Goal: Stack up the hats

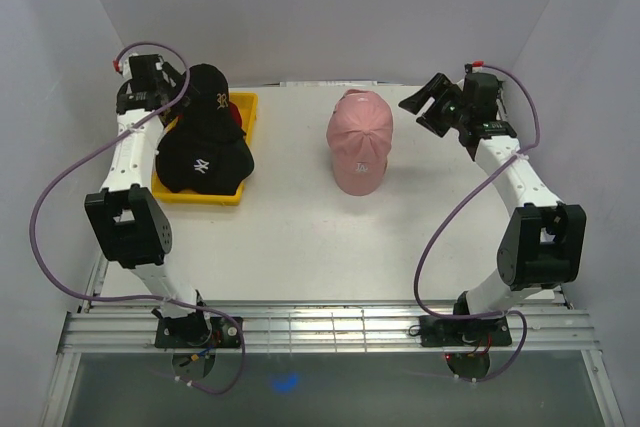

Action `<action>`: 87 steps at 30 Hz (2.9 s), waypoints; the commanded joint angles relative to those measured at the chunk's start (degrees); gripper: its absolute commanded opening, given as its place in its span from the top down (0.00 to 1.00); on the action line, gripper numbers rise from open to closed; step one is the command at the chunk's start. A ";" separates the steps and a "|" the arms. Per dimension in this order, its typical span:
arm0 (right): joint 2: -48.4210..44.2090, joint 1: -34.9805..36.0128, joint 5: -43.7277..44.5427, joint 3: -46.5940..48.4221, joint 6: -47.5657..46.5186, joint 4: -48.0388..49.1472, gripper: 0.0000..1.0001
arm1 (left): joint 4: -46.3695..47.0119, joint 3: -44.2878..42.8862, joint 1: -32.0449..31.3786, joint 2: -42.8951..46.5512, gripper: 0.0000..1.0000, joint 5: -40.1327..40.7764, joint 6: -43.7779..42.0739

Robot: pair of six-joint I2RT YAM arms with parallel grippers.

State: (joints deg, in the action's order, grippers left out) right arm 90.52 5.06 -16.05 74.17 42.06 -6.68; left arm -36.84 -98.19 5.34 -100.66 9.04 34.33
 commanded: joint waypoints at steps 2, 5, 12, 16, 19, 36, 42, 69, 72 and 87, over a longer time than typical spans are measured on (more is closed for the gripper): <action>-2.98 0.13 -3.89 -0.69 0.12 2.45 0.23 | 8.09 2.21 5.46 0.82 0.02 -13.42 6.35; -3.59 0.21 -4.25 -1.40 0.12 2.72 0.23 | 11.60 3.70 7.40 -0.67 0.02 -17.19 8.20; -4.91 0.21 -5.13 -3.86 0.47 4.65 0.25 | 20.29 11.16 10.30 0.82 0.02 -22.13 8.74; -5.00 0.13 -5.30 -4.47 0.65 5.62 0.27 | 23.21 14.16 10.83 0.82 0.02 -24.85 9.09; -5.09 0.21 -5.30 -4.74 0.65 5.97 0.27 | 26.02 16.88 10.83 0.73 0.02 -26.35 9.18; -5.18 0.21 -5.57 -7.02 1.09 9.05 0.31 | 33.58 19.88 10.92 2.22 0.05 -29.95 5.49; -4.74 0.21 -5.65 -7.20 1.44 9.58 0.31 | 34.64 20.15 10.92 1.70 0.07 -33.12 4.96; -5.00 0.39 -5.48 -8.17 1.97 10.28 0.33 | 36.05 24.19 10.30 -1.20 0.13 -37.42 2.32; -4.92 0.48 -5.39 -8.34 1.88 10.28 0.34 | 36.31 24.63 10.12 -1.47 0.14 -37.78 1.89; -4.65 0.48 -5.22 -9.31 1.88 10.81 0.37 | 38.69 25.16 8.81 -4.10 0.26 -39.36 0.66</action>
State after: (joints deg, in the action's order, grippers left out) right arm 87.09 5.32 -21.15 65.34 44.18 1.63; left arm 0.86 -73.58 14.96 -104.68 -28.99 36.18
